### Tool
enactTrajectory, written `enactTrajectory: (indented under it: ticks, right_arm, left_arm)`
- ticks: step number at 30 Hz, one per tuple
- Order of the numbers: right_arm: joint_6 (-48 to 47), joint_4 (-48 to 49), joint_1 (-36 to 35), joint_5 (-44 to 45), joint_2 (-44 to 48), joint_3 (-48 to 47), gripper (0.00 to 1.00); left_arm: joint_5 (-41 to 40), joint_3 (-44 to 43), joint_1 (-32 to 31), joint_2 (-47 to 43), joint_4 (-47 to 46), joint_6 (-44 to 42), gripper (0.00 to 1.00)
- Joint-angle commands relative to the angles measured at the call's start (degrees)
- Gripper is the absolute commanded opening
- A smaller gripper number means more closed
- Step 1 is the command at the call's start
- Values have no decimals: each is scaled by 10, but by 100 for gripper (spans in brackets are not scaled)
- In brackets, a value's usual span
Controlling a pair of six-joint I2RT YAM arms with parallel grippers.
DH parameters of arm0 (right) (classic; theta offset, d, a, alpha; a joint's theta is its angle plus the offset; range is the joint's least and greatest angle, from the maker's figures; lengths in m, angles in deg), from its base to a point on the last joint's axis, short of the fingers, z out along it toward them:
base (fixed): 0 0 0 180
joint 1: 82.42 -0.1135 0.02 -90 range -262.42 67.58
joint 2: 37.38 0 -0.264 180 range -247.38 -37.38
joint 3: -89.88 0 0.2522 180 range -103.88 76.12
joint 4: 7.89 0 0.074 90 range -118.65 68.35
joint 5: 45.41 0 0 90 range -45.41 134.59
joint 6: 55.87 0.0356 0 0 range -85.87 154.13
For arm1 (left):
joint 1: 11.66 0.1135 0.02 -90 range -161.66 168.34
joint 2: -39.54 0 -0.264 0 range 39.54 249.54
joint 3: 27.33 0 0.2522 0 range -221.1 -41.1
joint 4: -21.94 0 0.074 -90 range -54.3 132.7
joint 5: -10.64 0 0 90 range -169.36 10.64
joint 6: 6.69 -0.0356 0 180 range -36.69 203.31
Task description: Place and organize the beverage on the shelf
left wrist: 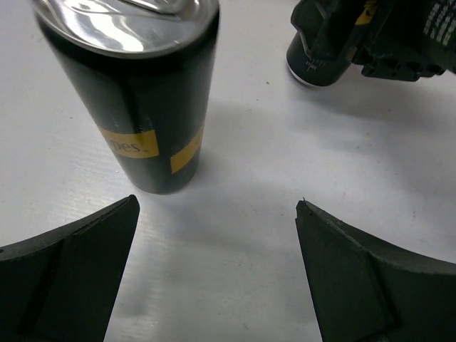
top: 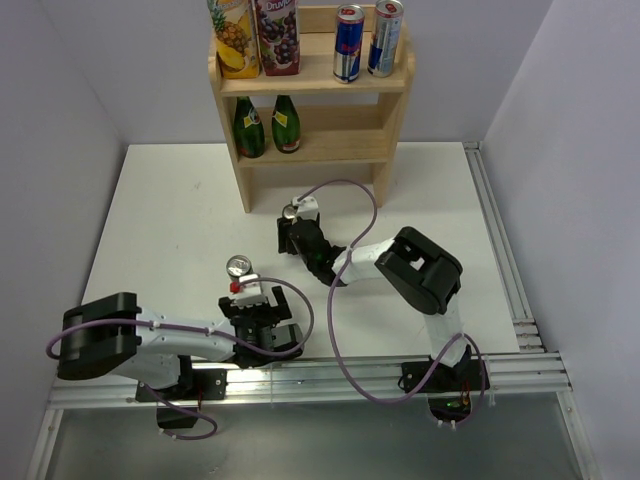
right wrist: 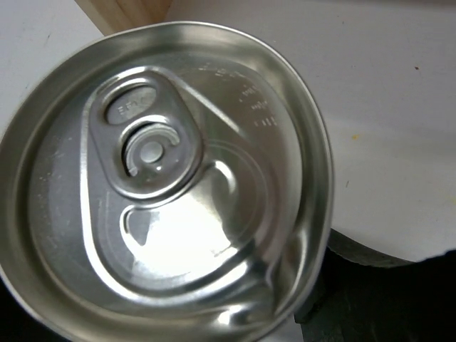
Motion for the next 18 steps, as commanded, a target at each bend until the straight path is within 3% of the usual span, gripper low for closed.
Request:
enactTrajectory:
  ticks: [1,2,4,5,15,18]
  right_arm:
    - [-2,16,5,-3,-8,-20,14]
    - [0,14,5,-3,-7,-20,7]
    - [2,13,5,-3,-4,-15,7]
    - [6,14,5,-3,-3,-13,0]
    - [24,35,5,14,32,49,0]
    - [34,42,6,20,43,74,0]
  left_arm:
    - [-7,6,2,25,-81,-46,99]
    - [-6,7,4,32,-86,-48,99]
    - [-8,17,8,49,-90,-24,99]
    - [-12,21,8,56,-91,-14,99]
    - [-10,5,18,131,-48,51,99]
    - [-32,16,17,122,-18,118,99]
